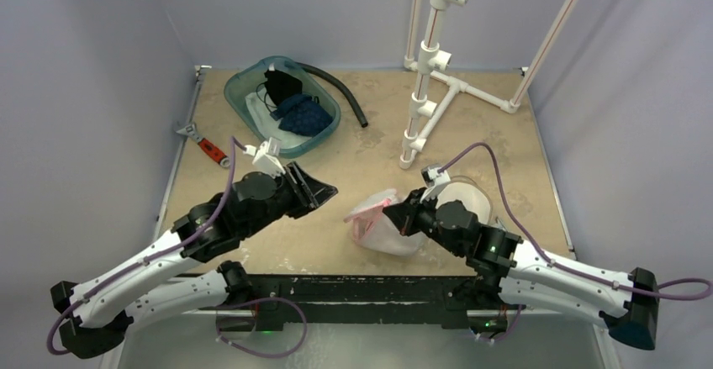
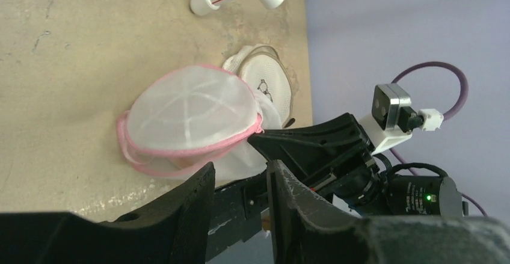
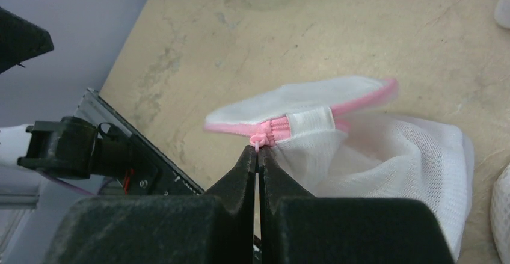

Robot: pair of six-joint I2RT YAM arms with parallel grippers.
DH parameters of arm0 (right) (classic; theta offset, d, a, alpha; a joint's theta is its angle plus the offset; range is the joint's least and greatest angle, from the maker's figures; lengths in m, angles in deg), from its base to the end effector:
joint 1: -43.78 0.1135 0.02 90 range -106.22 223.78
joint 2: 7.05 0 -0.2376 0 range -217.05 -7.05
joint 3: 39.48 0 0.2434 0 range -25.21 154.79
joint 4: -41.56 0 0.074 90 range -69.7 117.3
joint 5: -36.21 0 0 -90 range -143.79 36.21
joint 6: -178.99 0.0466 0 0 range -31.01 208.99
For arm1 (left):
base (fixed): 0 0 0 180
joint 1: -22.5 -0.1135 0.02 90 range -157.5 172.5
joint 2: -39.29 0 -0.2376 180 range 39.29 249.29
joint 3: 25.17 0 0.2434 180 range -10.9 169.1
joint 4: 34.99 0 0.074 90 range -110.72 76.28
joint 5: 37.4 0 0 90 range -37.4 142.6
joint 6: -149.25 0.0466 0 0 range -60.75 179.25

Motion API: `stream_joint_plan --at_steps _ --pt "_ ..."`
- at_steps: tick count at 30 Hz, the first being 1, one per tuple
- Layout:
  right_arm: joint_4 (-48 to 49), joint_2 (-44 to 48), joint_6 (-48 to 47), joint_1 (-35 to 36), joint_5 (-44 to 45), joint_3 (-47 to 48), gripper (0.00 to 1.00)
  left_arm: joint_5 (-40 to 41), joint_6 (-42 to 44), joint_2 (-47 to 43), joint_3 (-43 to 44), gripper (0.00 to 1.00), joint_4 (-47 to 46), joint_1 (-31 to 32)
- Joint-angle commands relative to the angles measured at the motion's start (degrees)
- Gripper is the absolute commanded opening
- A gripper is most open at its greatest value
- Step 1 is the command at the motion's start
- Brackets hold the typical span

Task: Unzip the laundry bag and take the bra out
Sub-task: Place the laundry bag at the center of the board.

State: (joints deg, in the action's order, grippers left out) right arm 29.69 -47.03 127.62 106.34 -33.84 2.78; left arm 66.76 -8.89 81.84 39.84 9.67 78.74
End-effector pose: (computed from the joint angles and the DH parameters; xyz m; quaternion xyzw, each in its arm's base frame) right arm 0.1050 0.1678 0.2562 -0.0466 0.7590 0.4073 0.5058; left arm 0.1096 -0.1435 0.3221 -0.1538 0.8121 -0.4418 0.3487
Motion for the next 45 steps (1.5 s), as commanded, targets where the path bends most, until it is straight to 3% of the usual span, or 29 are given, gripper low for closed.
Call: stream_joint_plan --at_steps 1,6,10,17,21,24,27,31,37,40,45 --pt "0.8 3.3 3.4 0.0 -2.8 -2.4 0.0 5.4 2.2 -2.9 -1.4 0.41 -1.4 -0.3" --pt "-1.8 6.5 8.0 0.0 -0.1 -4.3 0.0 9.5 6.4 -8.7 -7.2 0.65 -1.5 -0.3" --pt "-7.7 9.7 14.3 0.0 3.1 -5.7 0.0 6.2 6.2 -8.7 -13.5 0.71 -5.2 -0.3" --pt "-13.3 17.7 17.9 0.0 5.8 -5.5 0.03 -0.4 -0.2 2.5 -20.3 0.72 -11.2 -0.3" --pt "-16.7 18.3 18.2 0.0 5.8 -3.4 0.4 -2.8 -0.8 6.4 -26.8 0.69 -19.3 -0.3" --pt "-18.2 18.4 17.6 0.0 6.3 -1.5 0.51 -5.2 0.0 10.2 -30.1 0.69 -25.0 -0.3" --pt "-18.4 18.0 15.4 0.0 6.5 0.2 0.53 -8.8 -0.4 14.4 -32.3 0.68 -33.7 0.1" --pt "-14.7 15.2 8.2 0.0 4.0 3.5 0.58 -9.2 -0.3 17.5 -33.1 0.68 -38.5 1.5" --pt "-15.4 -0.7 -0.7 0.1 1.0 12.4 0.61 -9.2 -5.0 19.4 -36.3 0.69 -47.0 2.0" --pt "-15.0 -3.7 -1.7 0.0 1.8 14.9 0.61 -8.9 -9.2 22.5 -37.5 0.69 -50.3 3.6" --pt "-11.4 -3.0 -2.0 0.1 2.2 14.2 0.61 -6.6 -24.5 27.5 -41.2 0.71 -59.7 7.5"
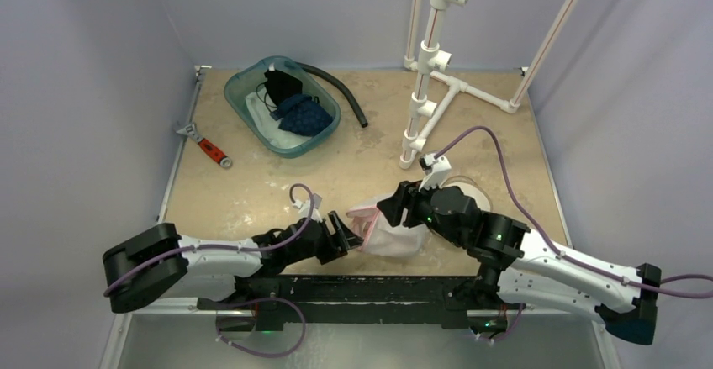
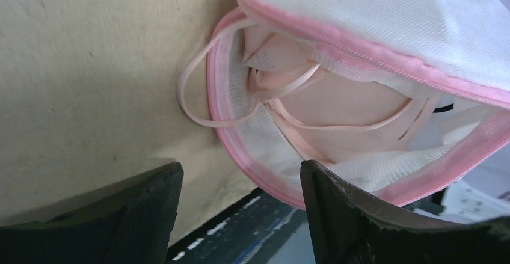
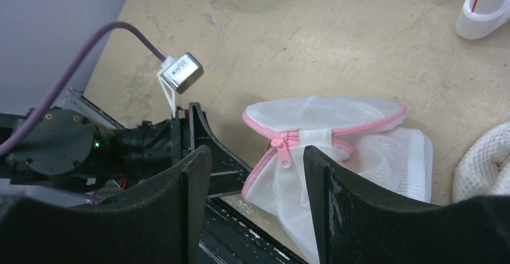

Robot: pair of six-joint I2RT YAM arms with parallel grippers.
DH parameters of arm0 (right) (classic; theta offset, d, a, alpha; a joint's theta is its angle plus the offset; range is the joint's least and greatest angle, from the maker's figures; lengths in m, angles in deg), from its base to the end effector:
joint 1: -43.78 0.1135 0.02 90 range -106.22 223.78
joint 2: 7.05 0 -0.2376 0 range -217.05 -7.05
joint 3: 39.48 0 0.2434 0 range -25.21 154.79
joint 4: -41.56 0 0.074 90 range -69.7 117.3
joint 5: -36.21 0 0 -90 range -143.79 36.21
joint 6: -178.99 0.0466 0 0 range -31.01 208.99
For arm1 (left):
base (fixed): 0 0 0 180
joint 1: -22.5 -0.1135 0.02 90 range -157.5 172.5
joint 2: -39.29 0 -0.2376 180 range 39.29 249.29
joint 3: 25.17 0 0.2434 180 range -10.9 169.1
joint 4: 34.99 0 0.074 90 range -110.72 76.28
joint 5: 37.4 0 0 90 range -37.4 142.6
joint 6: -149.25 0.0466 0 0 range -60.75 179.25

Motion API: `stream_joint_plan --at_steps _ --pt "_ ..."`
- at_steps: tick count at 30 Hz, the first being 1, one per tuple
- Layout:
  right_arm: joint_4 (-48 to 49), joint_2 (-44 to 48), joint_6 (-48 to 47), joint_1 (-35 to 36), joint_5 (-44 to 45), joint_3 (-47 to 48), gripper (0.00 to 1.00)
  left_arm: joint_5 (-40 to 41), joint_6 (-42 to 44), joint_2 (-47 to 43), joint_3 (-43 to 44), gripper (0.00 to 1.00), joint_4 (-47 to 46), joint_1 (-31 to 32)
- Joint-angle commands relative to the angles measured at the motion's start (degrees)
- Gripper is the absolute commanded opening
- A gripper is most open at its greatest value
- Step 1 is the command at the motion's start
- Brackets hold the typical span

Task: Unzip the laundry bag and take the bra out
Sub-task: Place the laundry bag at the center of the board, then adjust the laundry bag at the center of the board.

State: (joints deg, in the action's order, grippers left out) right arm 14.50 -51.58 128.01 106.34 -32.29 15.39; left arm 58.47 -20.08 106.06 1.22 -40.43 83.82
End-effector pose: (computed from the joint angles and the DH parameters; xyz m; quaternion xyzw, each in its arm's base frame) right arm 0.1085 0.1718 0.2900 -0.0518 0.7945 0.3597 0.4866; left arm 0.1051 -0.1823 0.1052 -0.1620 0.8710 -0.4194 0.1982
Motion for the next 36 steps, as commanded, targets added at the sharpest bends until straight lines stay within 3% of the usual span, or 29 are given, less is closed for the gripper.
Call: stream_joint_plan --at_steps 1,9,12,18,19,23,25,28,32,36 --pt "4.0 1.5 -2.1 0.1 0.7 1.2 0.61 1.6 -16.1 4.6 -2.7 0.71 -10.7 3.0" --pt "3.4 4.9 -0.5 0.1 1.5 -0.6 0.6 2.6 -28.8 7.5 -2.4 0.67 -11.0 7.0" --pt "3.1 6.5 0.0 0.1 1.7 -1.6 0.6 4.5 -29.5 9.6 -1.7 0.58 -11.7 7.8" --pt "4.2 7.1 -0.9 0.1 -2.5 -2.6 0.58 8.0 -27.3 12.5 -3.3 0.0 -15.5 7.6" --pt "4.4 7.0 -1.5 0.0 -3.2 -2.6 0.57 8.6 -26.0 11.4 -3.0 0.0 -13.6 7.2" --pt "4.8 7.2 -2.7 0.0 -3.8 -2.4 0.57 13.1 -16.6 0.9 2.9 0.0 6.8 5.3" --pt "5.4 7.5 -2.8 0.1 -3.8 -2.4 0.57 19.5 -9.6 -5.8 9.2 0.0 21.3 5.1" --pt "6.6 8.5 -3.0 0.1 -3.1 -2.9 0.57 30.6 1.1 -12.2 19.4 0.0 35.9 5.0" --pt "8.8 10.2 -2.5 0.0 -2.0 -3.8 0.57 39.7 20.1 -11.3 33.0 0.0 41.2 5.1" --pt "10.4 10.6 -2.7 0.1 -1.2 -3.8 0.57 39.1 34.1 -7.5 41.4 0.0 40.9 5.1"
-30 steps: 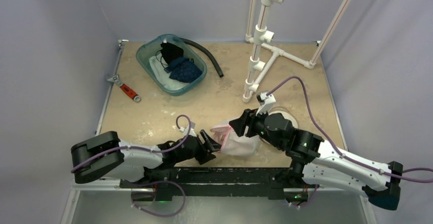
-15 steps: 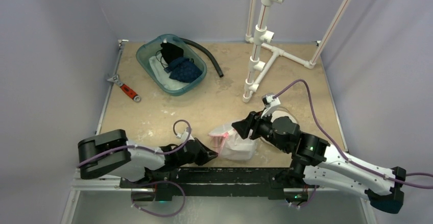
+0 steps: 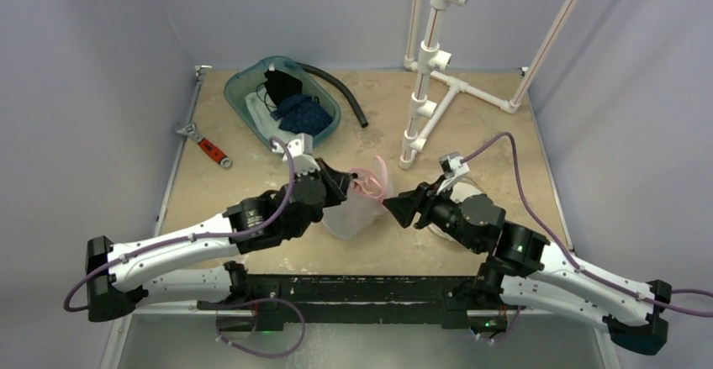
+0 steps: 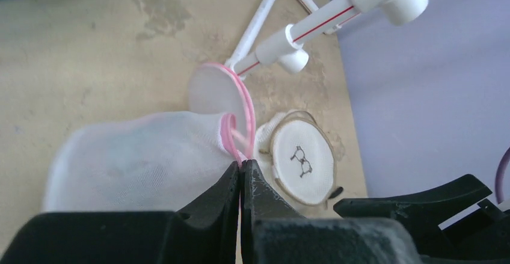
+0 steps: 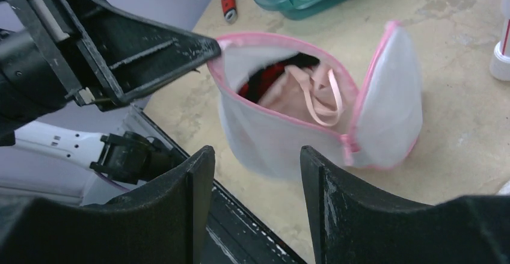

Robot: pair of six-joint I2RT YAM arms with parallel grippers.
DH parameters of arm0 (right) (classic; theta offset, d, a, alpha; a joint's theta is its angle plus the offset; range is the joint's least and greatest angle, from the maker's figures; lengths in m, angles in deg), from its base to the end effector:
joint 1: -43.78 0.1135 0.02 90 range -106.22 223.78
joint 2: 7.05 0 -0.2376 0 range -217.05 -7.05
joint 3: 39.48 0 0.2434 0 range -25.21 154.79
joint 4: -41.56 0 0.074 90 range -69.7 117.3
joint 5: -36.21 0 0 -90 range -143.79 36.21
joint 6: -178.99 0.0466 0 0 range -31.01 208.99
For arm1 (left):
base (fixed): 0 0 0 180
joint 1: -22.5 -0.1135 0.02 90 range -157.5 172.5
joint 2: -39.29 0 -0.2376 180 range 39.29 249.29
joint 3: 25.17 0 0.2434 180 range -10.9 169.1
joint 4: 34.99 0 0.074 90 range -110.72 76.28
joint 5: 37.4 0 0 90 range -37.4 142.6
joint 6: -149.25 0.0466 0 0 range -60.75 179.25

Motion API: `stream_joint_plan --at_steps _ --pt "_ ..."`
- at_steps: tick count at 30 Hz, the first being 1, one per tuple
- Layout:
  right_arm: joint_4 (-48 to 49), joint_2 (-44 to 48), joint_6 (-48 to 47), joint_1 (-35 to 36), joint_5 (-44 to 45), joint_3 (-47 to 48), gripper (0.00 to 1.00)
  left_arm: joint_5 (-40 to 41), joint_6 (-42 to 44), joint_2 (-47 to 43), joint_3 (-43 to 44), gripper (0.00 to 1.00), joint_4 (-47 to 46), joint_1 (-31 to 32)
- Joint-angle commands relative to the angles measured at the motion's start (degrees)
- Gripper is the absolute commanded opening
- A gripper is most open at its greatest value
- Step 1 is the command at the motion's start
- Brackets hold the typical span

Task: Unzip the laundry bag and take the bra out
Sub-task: Adjust the laundry bag at the center of the board.

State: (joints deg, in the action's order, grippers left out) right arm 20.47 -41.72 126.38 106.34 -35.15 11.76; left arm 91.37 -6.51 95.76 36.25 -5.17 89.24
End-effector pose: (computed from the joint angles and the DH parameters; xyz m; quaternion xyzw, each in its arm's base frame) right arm 0.0942 0.1490 0.3088 -0.0506 0.7313 0.4363 0.5218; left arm 0.1182 -0.2010 0.2862 -0.1718 0.7965 -0.3521 0.4605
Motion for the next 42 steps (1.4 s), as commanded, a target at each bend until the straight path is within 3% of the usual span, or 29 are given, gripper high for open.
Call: stream_joint_plan --at_steps 1,4,7,13,16,22,33,38,42 --pt "4.8 0.5 -1.1 0.0 1.5 -0.1 0.57 6.3 21.2 2.9 6.0 0.0 5.1 -0.3" --pt "5.3 -1.0 -0.9 0.1 1.0 -0.7 0.58 5.5 17.3 1.3 -1.4 0.0 3.2 -0.3" --pt "5.2 -3.2 0.5 0.1 0.8 -1.6 0.58 4.5 8.2 -2.1 -10.5 0.0 3.2 -0.2" --pt "4.5 -8.4 5.2 0.1 -0.7 -3.0 0.65 6.0 -5.2 -11.7 -19.3 0.0 12.5 -0.3" --pt "5.3 -11.3 9.1 0.1 -2.1 -3.7 0.71 8.6 -6.4 -16.8 -18.2 0.0 16.6 -0.3" --pt "5.9 -13.1 18.5 0.0 -6.1 -9.3 0.74 10.9 -5.2 -15.3 -12.3 0.0 19.8 -0.3" --pt "10.0 -2.6 36.1 0.0 -11.1 -26.6 0.77 9.6 -3.4 -13.1 -10.2 0.0 17.0 -0.3" --pt "20.4 -7.0 38.9 0.0 -13.9 -30.2 0.76 9.4 -3.7 -13.5 -10.2 0.0 17.6 -0.3" --pt "27.1 -16.0 38.0 -0.1 -14.2 -28.9 0.75 9.1 -4.0 -14.2 -10.3 0.0 18.1 -0.3"
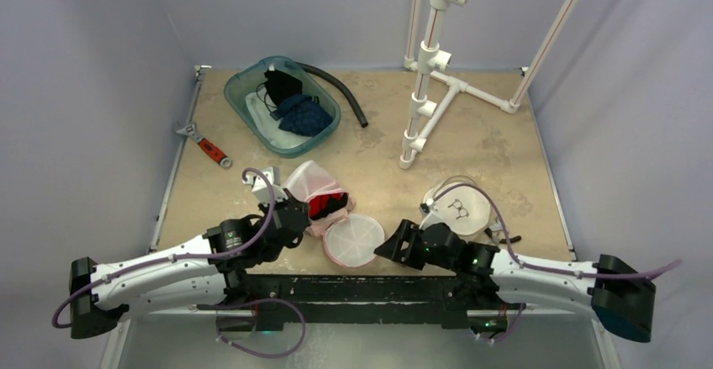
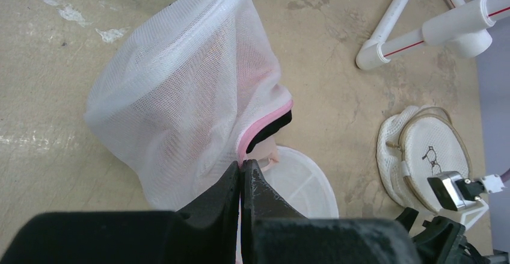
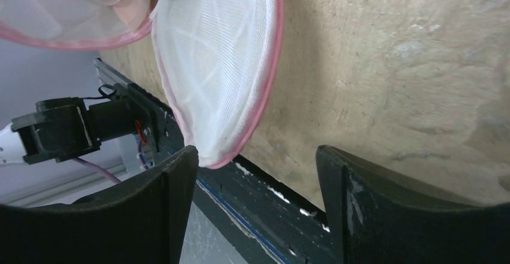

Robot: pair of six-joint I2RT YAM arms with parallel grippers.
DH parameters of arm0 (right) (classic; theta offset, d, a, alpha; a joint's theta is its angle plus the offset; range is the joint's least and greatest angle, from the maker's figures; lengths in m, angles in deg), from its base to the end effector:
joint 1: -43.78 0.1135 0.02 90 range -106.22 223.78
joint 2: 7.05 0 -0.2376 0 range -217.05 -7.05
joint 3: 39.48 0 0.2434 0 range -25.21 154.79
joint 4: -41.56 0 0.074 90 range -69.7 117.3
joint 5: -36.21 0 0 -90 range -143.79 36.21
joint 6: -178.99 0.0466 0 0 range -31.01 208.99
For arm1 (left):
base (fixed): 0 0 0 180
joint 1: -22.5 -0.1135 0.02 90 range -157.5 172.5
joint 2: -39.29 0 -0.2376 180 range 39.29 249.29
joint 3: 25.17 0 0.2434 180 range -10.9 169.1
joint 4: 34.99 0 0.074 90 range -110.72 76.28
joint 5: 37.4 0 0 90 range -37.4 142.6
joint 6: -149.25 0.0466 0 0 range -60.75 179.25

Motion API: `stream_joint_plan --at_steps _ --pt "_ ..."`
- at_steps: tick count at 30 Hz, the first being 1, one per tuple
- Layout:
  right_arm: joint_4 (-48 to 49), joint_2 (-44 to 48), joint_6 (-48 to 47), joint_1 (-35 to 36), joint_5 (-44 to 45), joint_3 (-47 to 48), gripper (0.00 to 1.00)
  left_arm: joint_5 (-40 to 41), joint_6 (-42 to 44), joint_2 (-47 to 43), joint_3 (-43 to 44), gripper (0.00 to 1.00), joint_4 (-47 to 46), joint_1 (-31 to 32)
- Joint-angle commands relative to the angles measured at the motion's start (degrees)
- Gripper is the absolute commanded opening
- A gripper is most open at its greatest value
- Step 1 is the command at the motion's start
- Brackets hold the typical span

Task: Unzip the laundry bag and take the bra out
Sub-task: Adjust the laundry bag at the center of the board.

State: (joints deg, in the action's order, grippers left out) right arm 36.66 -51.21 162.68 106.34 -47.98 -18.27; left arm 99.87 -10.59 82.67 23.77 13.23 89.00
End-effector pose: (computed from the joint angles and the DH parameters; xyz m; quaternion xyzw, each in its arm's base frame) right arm 0.0872 0.1577 0.1279 0.1090 0.8488 0.4622 0.2323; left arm 0.0981 -0.1397 0.2287 -0.1853 0.8340 -0.2049 0.4776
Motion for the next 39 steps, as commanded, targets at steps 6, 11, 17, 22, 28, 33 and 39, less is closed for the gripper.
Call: stream_joint_plan --at_steps 6,11,17,22,28,33,39 --pt "19.6 -16.7 0.6 -0.4 -0.1 3.4 0.55 0.1 -0.7 -2.3 2.0 0.0 1.3 -0.1" --pt "9.1 -9.8 -4.1 -1.4 6.1 8.4 0.0 0.4 -2.1 -4.8 2.0 0.0 4.4 0.0" --pt "-11.9 3.1 -24.3 -1.6 17.2 26.3 0.0 -0.7 -1.0 -7.6 1.0 0.0 3.3 0.0" --pt "-21.1 -2.0 -35.4 -1.6 17.2 39.2 0.0 -1.5 -0.8 -4.3 1.4 0.0 0.2 0.0" --pt "-23.2 -4.2 -33.6 -1.6 18.2 38.1 0.0 0.0 -5.7 -0.5 -0.8 0.0 1.3 0.0" --pt "-25.5 0.2 -26.5 -1.6 21.2 31.8 0.0 -0.8 -9.2 -1.9 -3.6 0.0 3.1 0.0" --pt "-26.6 13.2 -18.8 -1.6 25.3 23.3 0.0 -0.6 -6.3 -5.0 -2.4 0.0 2.1 -0.1"
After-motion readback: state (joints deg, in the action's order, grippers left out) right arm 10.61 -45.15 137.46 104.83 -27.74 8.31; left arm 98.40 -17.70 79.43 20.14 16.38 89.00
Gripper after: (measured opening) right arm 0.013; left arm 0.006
